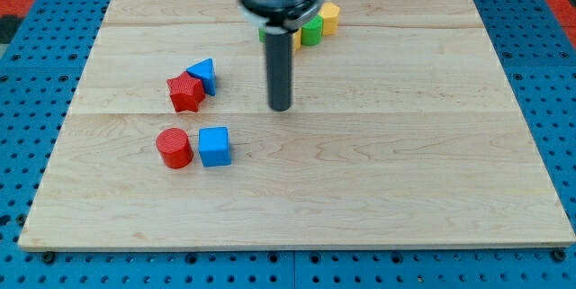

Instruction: Push the red circle into red star

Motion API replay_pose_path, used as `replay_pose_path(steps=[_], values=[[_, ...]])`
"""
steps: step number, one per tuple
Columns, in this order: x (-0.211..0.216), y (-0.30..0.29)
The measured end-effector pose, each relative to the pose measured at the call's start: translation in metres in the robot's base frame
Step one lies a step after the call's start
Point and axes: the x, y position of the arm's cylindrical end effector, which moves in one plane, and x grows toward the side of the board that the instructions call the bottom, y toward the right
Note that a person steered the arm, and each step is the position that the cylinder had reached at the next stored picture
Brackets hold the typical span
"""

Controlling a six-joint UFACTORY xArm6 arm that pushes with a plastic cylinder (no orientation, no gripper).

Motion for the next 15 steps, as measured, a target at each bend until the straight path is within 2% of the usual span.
replay_pose_path(steps=[2, 3, 4, 5, 6, 7, 8, 9, 11, 12, 14, 15], values=[[0.007, -0.148], [-0.002, -0.174], [-0.037, -0.179], [-0.074, -0.158], [-0.082, -0.111], [-0.060, -0.082], [-0.022, -0.082], [-0.013, -0.082], [-0.054, -0.076], [-0.055, -0.062], [0.020, -0.046], [0.001, -0.051]])
